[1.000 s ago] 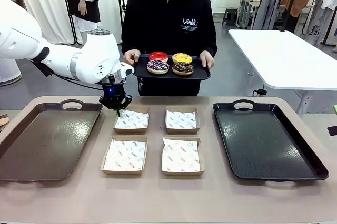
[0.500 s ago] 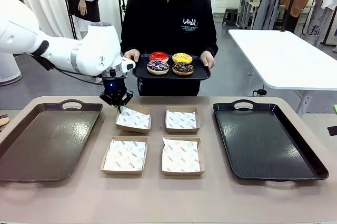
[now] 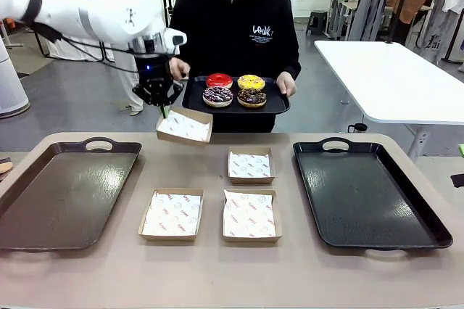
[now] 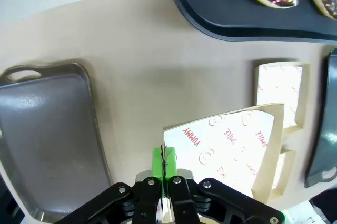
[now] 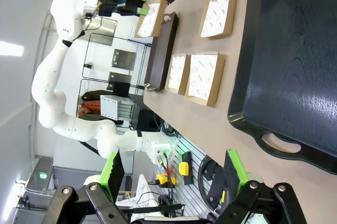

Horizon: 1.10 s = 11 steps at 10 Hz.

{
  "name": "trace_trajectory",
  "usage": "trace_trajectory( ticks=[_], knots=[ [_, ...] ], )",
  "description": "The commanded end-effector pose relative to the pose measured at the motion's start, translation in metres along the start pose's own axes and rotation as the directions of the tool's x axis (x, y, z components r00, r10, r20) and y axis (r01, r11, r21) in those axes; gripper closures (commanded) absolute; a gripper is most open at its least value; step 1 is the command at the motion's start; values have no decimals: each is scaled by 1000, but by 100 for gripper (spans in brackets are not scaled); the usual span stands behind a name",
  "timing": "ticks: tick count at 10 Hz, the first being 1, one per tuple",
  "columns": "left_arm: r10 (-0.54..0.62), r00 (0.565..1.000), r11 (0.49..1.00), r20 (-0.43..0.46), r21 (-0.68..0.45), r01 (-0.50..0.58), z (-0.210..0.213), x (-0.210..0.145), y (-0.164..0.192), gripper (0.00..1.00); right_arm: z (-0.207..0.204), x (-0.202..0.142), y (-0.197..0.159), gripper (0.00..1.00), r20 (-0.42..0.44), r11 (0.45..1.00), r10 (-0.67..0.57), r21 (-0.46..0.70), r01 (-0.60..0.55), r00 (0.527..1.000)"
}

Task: Individually package the donuts and arrange them on the tray.
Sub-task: Pick up one Paper togo box.

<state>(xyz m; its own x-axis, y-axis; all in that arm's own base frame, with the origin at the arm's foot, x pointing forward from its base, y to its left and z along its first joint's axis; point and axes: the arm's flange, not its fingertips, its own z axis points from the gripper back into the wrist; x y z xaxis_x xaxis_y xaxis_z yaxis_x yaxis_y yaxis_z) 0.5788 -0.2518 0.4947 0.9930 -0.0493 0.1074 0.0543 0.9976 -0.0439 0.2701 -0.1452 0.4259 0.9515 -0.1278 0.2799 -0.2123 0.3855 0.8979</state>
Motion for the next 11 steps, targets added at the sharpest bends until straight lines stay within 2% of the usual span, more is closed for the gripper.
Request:
trace_trajectory(
  ticks=[1, 11],
  knots=[
    [-4, 1000, 999, 9, 34, 3, 18, 5, -6, 100, -1, 0, 0, 0, 12, 1000, 11, 25, -11, 1000],
    [-10, 1000, 1000, 13, 12, 10, 25, 1, -5, 100, -1, 0, 0, 0, 12, 1000, 11, 25, -11, 1000]
  ],
)
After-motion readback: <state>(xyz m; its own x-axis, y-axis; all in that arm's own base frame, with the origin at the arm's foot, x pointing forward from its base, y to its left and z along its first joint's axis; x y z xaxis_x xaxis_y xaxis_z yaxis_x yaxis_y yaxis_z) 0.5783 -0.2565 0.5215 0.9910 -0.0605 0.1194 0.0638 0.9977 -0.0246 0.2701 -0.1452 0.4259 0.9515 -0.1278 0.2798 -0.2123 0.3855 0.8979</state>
